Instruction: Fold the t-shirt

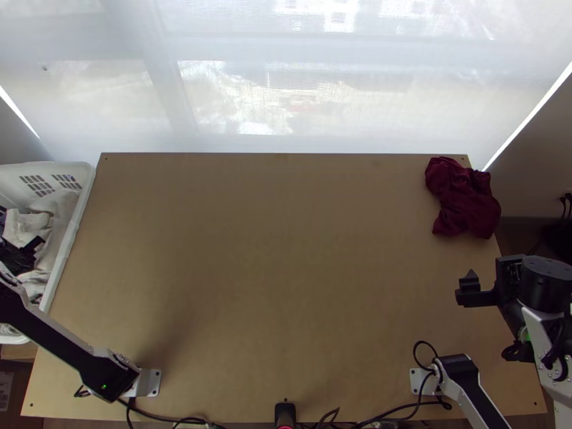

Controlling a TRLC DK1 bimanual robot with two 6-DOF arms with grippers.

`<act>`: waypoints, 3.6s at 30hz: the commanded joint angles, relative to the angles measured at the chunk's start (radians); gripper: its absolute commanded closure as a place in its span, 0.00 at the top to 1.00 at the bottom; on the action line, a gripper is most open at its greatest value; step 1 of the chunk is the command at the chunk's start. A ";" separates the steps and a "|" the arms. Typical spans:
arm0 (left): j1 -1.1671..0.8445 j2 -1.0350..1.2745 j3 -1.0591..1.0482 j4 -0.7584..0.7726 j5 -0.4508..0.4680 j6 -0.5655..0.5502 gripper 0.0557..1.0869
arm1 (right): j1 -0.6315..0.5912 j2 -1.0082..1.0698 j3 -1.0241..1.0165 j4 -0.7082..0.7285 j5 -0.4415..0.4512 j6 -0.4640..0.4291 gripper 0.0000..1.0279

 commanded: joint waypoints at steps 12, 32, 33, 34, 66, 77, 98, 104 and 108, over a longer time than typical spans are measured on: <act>-0.237 -0.539 0.303 -0.184 0.338 0.004 0.03 | 0.008 0.020 -0.004 0.021 -0.003 0.007 0.95; -0.827 -0.858 0.549 -0.017 0.339 -0.019 0.03 | 0.006 -0.026 -0.011 0.002 -0.001 0.004 0.95; -0.873 -0.867 0.549 -0.017 0.339 -0.018 0.03 | 0.006 -0.032 -0.011 -0.001 -0.001 0.002 0.95; -0.920 -0.874 0.549 -0.020 0.339 -0.018 0.03 | 0.005 -0.038 -0.011 -0.006 -0.001 0.002 0.95; -2.114 -0.543 0.504 -0.048 0.000 -0.073 0.03 | -0.101 -0.219 -0.010 -0.173 -0.001 -0.019 0.95; -2.026 -0.586 0.165 -0.144 -0.020 -0.032 0.10 | -0.103 -0.179 0.041 -0.164 -0.012 -0.064 0.95; -1.633 -0.939 -0.391 -0.146 -0.168 -0.004 0.73 | 0.387 0.226 0.196 -0.076 -0.021 -0.160 0.95; -1.505 -1.036 -0.450 -0.178 -0.167 -0.006 0.73 | 0.617 0.270 0.142 -0.081 -0.021 -0.232 0.95; -1.413 -1.071 -0.467 -0.203 -0.168 -0.006 0.73 | 0.733 0.282 0.062 -0.062 -0.023 -0.246 0.95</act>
